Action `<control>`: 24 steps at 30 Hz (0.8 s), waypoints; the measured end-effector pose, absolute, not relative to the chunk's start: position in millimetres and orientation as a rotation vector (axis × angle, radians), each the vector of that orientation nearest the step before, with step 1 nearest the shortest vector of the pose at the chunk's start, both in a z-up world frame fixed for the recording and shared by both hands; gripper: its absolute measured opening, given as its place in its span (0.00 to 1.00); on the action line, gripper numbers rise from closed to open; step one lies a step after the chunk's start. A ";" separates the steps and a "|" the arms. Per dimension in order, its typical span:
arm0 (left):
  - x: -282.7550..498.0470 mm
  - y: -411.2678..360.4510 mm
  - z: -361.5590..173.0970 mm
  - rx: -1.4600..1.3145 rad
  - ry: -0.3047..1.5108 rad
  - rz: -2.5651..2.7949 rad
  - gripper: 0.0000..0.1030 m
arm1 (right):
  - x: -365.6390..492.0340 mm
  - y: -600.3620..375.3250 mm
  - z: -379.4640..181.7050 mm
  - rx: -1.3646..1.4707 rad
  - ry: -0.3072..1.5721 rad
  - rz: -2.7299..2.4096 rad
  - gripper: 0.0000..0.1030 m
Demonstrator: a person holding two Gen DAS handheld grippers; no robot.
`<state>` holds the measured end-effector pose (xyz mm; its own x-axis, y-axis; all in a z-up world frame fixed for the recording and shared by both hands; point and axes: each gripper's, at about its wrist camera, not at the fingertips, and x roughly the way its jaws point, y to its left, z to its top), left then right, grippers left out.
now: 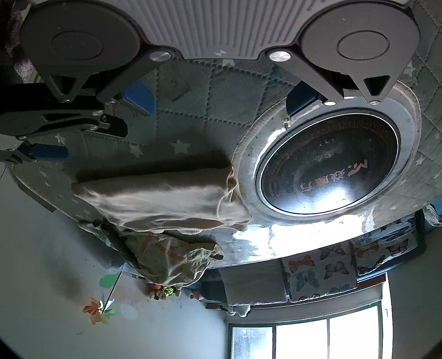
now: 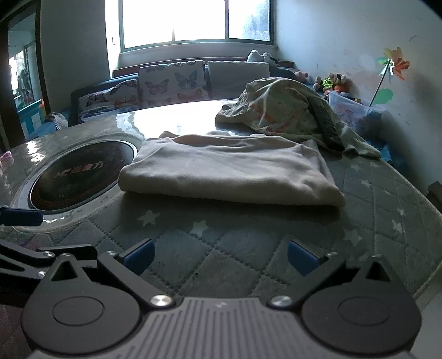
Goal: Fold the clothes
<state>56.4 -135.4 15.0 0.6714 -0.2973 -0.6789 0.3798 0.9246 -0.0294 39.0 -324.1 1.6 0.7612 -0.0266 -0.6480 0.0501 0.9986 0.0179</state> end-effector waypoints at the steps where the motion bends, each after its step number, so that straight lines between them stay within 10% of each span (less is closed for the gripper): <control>1: 56.1 -135.6 14.8 0.119 0.744 -0.381 1.00 | 38.6 -324.4 1.7 0.035 0.704 -0.044 1.00; 24: 44.2 -139.5 16.4 0.140 0.737 -0.363 1.00 | 28.2 -326.2 6.7 0.045 0.689 -0.065 1.00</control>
<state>44.2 -139.5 16.4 0.6817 -0.2740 -0.6783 0.3712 0.9285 -0.0020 28.2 -326.2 6.7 0.7702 -0.0450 -0.6362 0.0746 0.9970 0.0198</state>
